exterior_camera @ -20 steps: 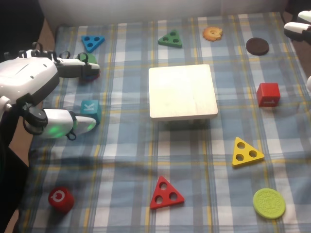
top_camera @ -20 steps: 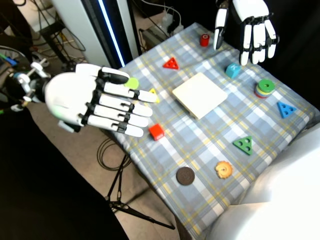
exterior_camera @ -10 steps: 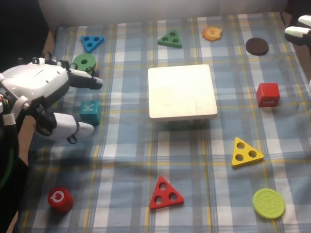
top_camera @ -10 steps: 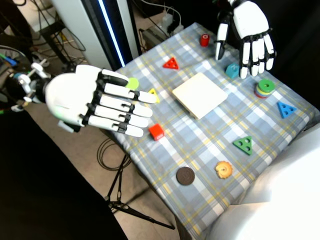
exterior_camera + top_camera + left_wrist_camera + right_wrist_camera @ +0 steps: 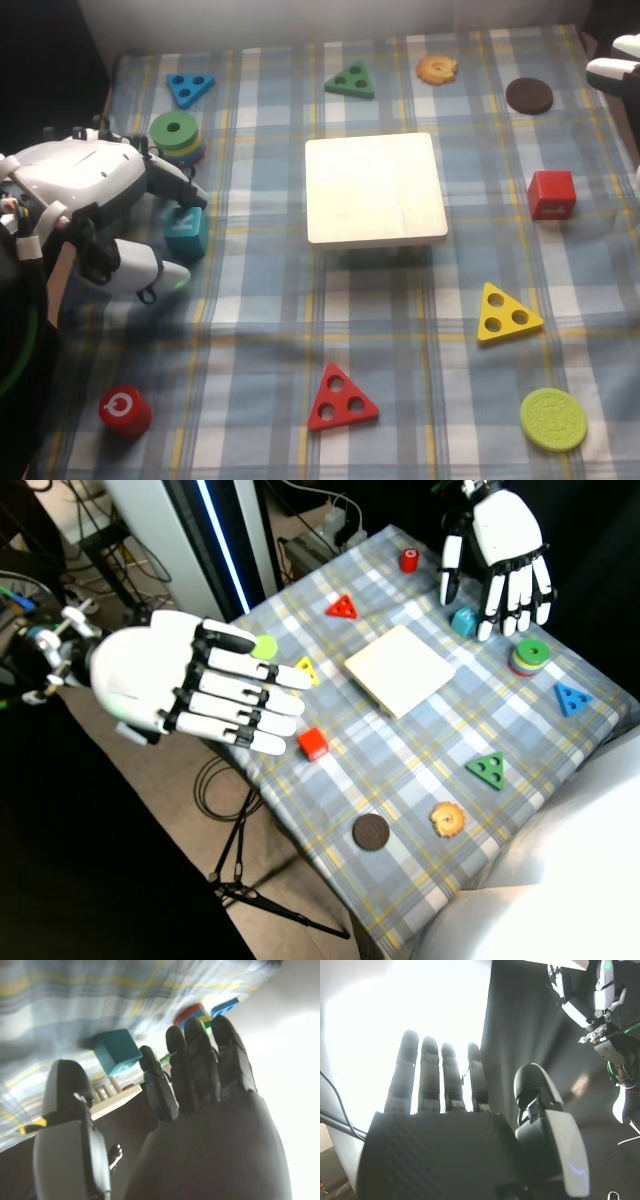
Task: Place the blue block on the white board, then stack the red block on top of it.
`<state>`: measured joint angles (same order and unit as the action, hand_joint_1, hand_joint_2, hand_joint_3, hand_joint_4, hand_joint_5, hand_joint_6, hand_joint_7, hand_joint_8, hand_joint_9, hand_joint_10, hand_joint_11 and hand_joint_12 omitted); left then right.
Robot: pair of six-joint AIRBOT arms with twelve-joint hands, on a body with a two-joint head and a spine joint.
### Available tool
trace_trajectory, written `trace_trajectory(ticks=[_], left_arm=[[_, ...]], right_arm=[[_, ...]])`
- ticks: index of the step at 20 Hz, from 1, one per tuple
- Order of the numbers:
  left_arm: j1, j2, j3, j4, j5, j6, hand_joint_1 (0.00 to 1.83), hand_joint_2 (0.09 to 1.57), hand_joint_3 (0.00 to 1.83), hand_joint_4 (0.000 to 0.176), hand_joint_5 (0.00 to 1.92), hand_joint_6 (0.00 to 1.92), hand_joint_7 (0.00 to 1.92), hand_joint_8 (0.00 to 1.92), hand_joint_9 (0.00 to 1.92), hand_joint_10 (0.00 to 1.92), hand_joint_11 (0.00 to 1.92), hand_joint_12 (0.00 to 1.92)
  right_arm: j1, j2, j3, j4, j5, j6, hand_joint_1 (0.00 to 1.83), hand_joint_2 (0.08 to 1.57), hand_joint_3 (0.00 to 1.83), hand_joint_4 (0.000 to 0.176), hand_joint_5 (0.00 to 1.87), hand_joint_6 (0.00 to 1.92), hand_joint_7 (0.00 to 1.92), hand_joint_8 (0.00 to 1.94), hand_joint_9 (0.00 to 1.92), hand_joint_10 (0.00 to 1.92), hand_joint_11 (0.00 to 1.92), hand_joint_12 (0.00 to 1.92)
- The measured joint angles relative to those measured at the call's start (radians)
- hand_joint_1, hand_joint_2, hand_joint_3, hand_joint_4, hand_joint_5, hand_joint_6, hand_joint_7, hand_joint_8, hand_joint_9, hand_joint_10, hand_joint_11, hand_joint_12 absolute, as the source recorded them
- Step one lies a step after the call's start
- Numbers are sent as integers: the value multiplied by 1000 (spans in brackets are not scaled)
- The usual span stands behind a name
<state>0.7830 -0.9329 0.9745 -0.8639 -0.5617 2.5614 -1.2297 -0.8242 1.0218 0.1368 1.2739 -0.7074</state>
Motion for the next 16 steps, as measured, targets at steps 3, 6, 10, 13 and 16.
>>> trace_trajectory(ticks=[3, 6, 10, 13, 16], left_arm=[[0, 0, 0, -9, 0, 0, 856, 992, 2, 82, 943, 18, 604, 6, 454, 4, 6, 549], [0, -2, 1, -13, -11, 0, 965, 1138, 10, 172, 890, 1072, 681, 19, 514, 14, 0, 718], [0, -29, 2, -21, -32, 3, 935, 1189, 3, 176, 814, 1231, 688, 4, 517, 2, 0, 649], [-7, -29, -2, -13, -47, -24, 957, 1173, 0, 176, 850, 1177, 696, 4, 535, 5, 0, 696], [-37, -23, -22, 45, -62, -71, 988, 1141, 0, 176, 914, 1080, 708, 5, 542, 4, 0, 672]], right_arm=[[0, 0, 0, 1, 0, 1, 44, 1397, 0, 52, 270, 5, 202, 4, 196, 7, 7, 547], [0, 0, 0, 0, 0, 2, 46, 1399, 0, 51, 273, 4, 209, 5, 202, 7, 7, 548], [0, 0, 0, 0, 0, 4, 47, 1401, 0, 48, 274, 3, 217, 6, 214, 9, 14, 547], [0, 0, 1, 1, 0, 4, 28, 1406, 2, 49, 278, 3, 218, 3, 216, 6, 17, 551], [-8, -1, 1, 0, -1, 5, 31, 1416, 5, 45, 278, 2, 217, 2, 212, 3, 10, 552]])
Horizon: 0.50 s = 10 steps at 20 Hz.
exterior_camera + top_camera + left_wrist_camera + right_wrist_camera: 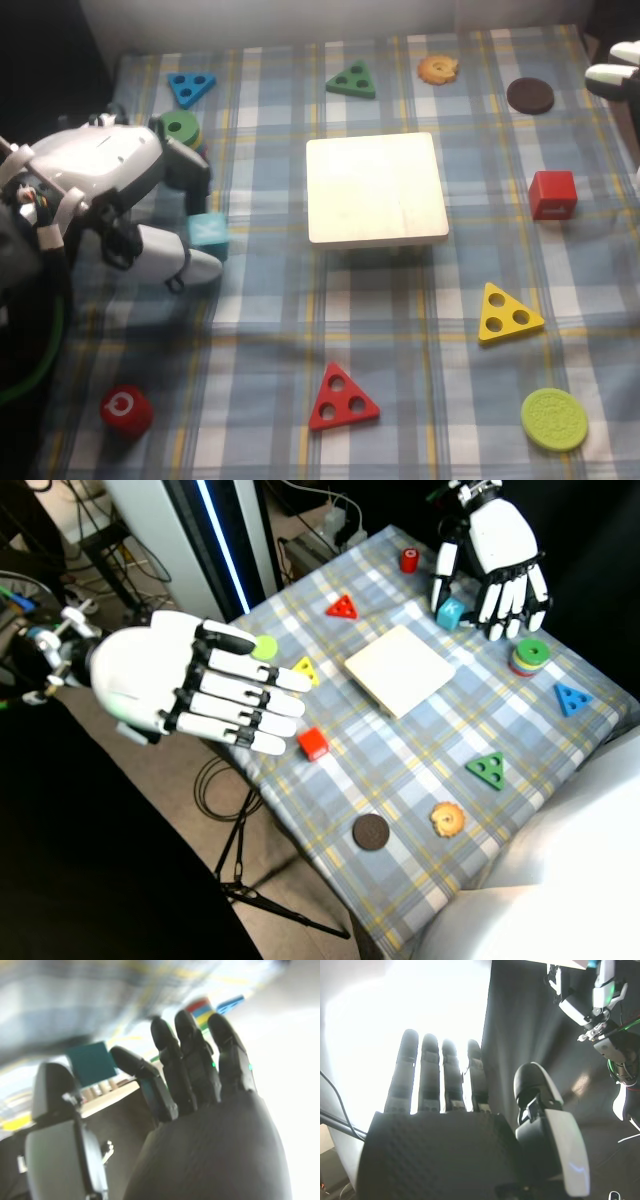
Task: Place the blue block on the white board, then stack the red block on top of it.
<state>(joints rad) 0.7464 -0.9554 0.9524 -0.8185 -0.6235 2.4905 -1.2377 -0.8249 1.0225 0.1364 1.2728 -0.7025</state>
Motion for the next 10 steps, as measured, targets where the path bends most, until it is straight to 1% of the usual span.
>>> trace_trajectory(ticks=[1, 2, 3, 5, 7, 9, 10], left_arm=[[-13, 1, -5, 26, 0, -19, 993, 1134, 0, 176, 926, 1062, 705, 3, 541, 3, 0, 700], [-31, 1, -6, 64, -1, -45, 992, 1134, 0, 176, 927, 1058, 694, 0, 521, 0, 0, 690], [-41, 1, -10, 85, -4, -51, 992, 1134, 0, 176, 927, 1058, 694, 0, 521, 0, 0, 690], [-71, 1, -18, 134, -13, -79, 1010, 1114, 0, 176, 975, 981, 710, 4, 517, 6, 31, 634], [-98, 1, -18, 177, -18, -109, 1010, 1113, 0, 176, 972, 983, 706, 1, 510, 1, 30, 622], [-121, 1, -18, 205, -27, -127, 1016, 1108, 0, 176, 985, 962, 723, 4, 518, 2, 38, 636], [-130, 0, -18, 212, -26, -137, 1029, 1095, 0, 176, 1016, 912, 743, 6, 527, 3, 43, 653]], right_arm=[[-2, 0, 0, 1, 0, 0, 32, 1419, 6, 43, 278, 2, 220, 3, 218, 5, 18, 555], [-2, -1, 0, 0, 0, 0, 32, 1427, 7, 47, 277, 1, 218, 1, 208, 0, 4, 550], [-2, -1, 0, 1, 1, 0, 32, 1427, 7, 47, 277, 1, 218, 1, 208, 0, 4, 550], [-2, -1, 0, 2, 0, 0, 30, 1420, 3, 41, 275, 0, 224, 3, 211, 1, 6, 549], [-2, -1, 0, 0, 2, 0, 8, 1420, 2, 46, 271, 0, 222, 1, 209, 0, 6, 540], [-2, -1, 0, 1, 1, 0, 0, 1412, 0, 33, 276, 3, 230, 4, 221, 5, 20, 541], [-2, -1, 0, 1, 1, 0, 0, 1407, 0, 34, 278, 3, 235, 6, 228, 7, 22, 540]])
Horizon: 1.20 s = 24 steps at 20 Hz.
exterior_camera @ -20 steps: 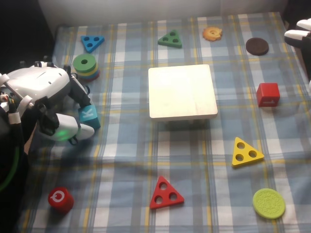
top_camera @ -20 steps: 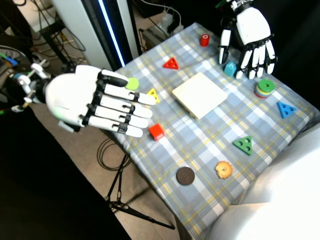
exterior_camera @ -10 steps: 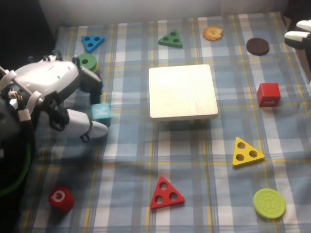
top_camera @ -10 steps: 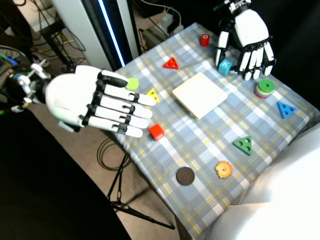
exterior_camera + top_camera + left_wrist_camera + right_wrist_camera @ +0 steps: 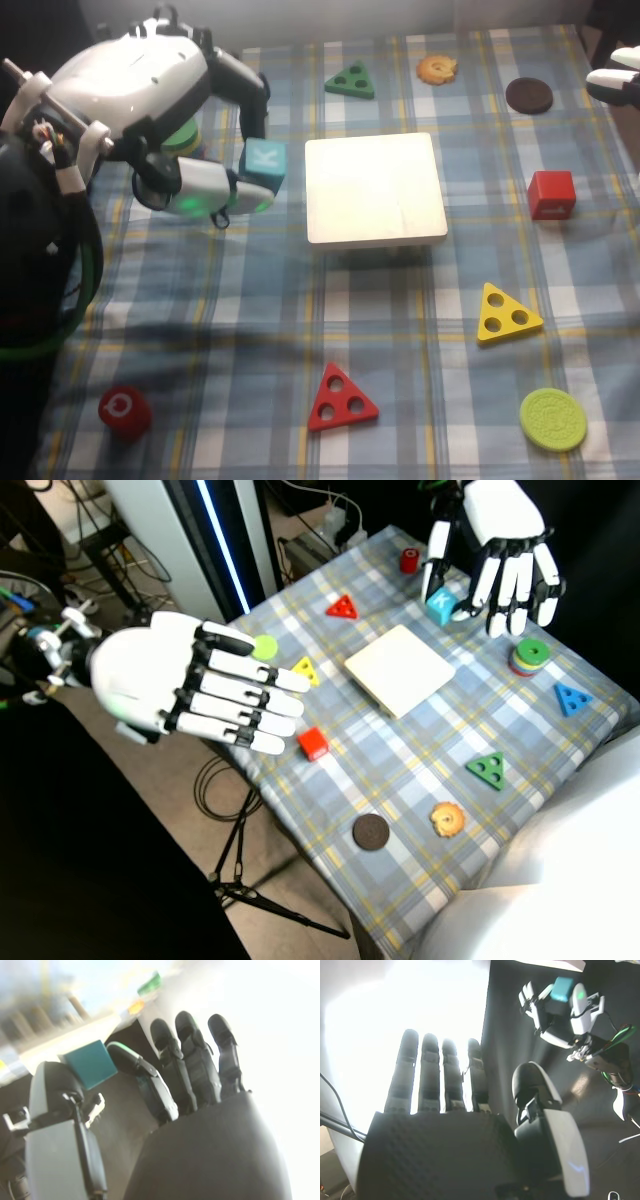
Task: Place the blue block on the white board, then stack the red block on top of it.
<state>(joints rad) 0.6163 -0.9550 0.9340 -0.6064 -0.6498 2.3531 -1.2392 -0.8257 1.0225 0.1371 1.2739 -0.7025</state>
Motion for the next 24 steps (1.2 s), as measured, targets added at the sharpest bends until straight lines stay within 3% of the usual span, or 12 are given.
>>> trace_trajectory(ticks=[2, 5, 7, 11, 13, 15, 24], left_arm=[[-9, -6, 5, 25, -5, -56, 1046, 1073, 0, 176, 1066, 829, 749, 1, 537, 2, 47, 676], [-37, -61, 31, 41, 1, -68, 1044, 1073, 3, 176, 1060, 839, 779, 5, 540, 1, 36, 657], [-45, -99, 45, 47, 17, -69, 1039, 1086, 0, 168, 1034, 882, 756, 0, 507, 2, 0, 755], [-60, -150, 76, 61, 60, -70, 1045, 1075, 0, 176, 1061, 839, 762, 2, 524, 5, 2, 798], [-67, -173, 101, 69, 93, -69, 1047, 1072, 0, 176, 1066, 830, 767, 3, 528, 5, 0, 772], [-79, -201, 130, 68, 132, -69, 1031, 1090, 0, 176, 1023, 899, 743, 1, 512, 2, 0, 649], [-93, -215, 176, 56, 178, -68, 1054, 1062, 0, 176, 1089, 790, 733, 0, 507, 0, 0, 594]], right_arm=[[0, -4, 2, 1, 0, 0, 0, 1406, 0, 55, 270, 0, 228, 1, 216, 1, 8, 527], [0, -10, 5, -3, 2, 0, 0, 1400, 0, 59, 274, 2, 226, 0, 211, 0, 5, 516], [0, -12, 6, 0, -1, 0, 0, 1388, 0, 41, 278, 3, 236, 4, 225, 5, 19, 516], [0, -13, 12, 1, 0, 0, 0, 1390, 0, 49, 280, 2, 231, 1, 220, 2, 18, 508], [0, -13, 12, 0, 0, 0, 0, 1389, 0, 40, 280, 2, 232, 1, 218, 1, 13, 504], [0, -14, 13, 0, 0, 1, 0, 1387, 0, 45, 270, 0, 227, 0, 214, 0, 12, 503], [0, -18, 17, 1, 0, 7, 0, 1402, 2, 33, 273, 3, 242, 4, 234, 6, 47, 522]])
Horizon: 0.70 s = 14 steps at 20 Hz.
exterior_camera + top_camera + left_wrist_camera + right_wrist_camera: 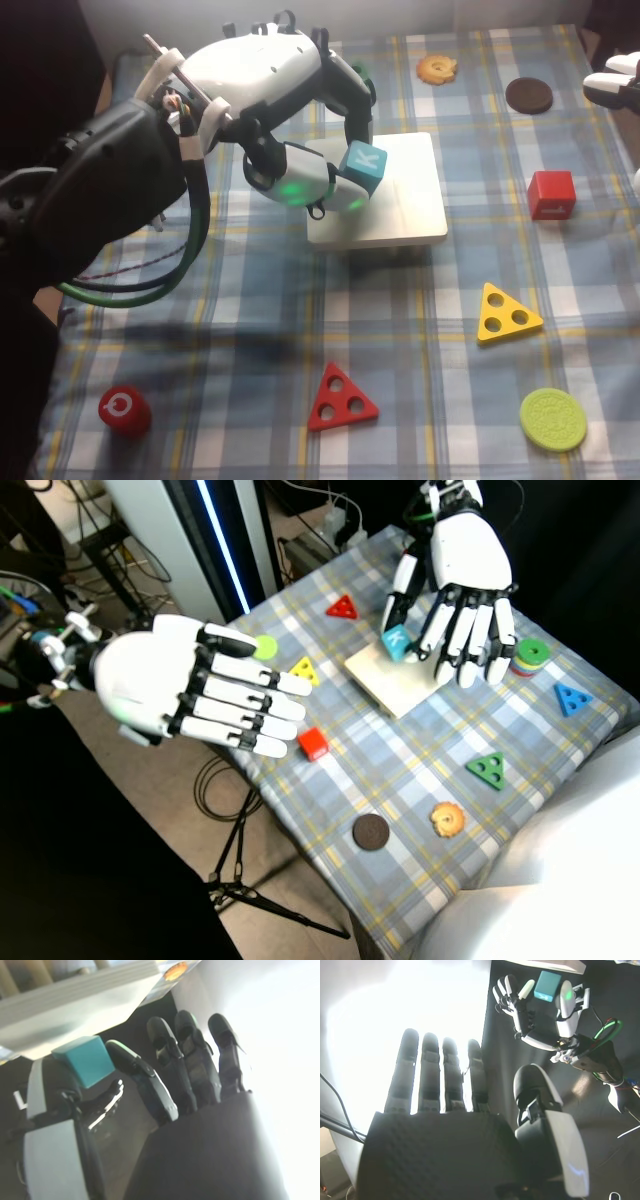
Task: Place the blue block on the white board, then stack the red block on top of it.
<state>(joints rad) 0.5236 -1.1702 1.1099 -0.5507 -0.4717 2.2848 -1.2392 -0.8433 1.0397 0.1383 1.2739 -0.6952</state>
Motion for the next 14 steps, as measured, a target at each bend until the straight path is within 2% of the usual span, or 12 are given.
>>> trace_trajectory(ticks=[1, 2, 5, 10, 12, 14], left_arm=[[-3, -3, 7, -3, 6, 0, 1055, 1061, 0, 176, 1091, 787, 734, 1, 508, 1, 0, 595], [-6, -13, 18, -5, 11, 1, 1059, 1055, 0, 176, 1106, 762, 737, 1, 510, 1, 0, 597], [-6, -24, 18, -10, 18, 0, 1052, 1060, 2, 176, 1089, 787, 739, 1, 511, 0, 0, 623], [-6, -24, 18, -10, 23, 0, 1037, 1078, 2, 176, 1041, 867, 714, 0, 496, 1, 0, 618], [-6, -24, 18, -10, 24, 0, 1029, 1089, 1, 176, 1015, 910, 702, 1, 492, 0, 0, 636], [-6, -24, 18, -10, 27, 0, 1029, 1090, 1, 176, 1013, 914, 700, 0, 493, 1, 0, 637]], right_arm=[[0, 0, 0, 0, 0, 0, 0, 1401, 1, 34, 273, 3, 241, 3, 232, 4, 48, 524], [0, -1, 0, -1, 0, 1, 0, 1400, 1, 42, 274, 3, 240, 2, 231, 3, 45, 525], [0, -2, 2, -4, -1, 4, 0, 1409, 4, 30, 280, 4, 246, 3, 240, 6, 53, 531], [0, -2, 4, -2, 0, 4, 0, 1407, 2, 29, 286, 4, 253, 4, 244, 5, 58, 532], [0, -2, 4, -1, 0, 4, 0, 1408, 2, 17, 278, 0, 252, 3, 240, 2, 53, 532], [0, -2, 4, -1, 0, 4, 0, 1415, 5, 23, 279, 1, 243, 0, 233, 0, 48, 533]])
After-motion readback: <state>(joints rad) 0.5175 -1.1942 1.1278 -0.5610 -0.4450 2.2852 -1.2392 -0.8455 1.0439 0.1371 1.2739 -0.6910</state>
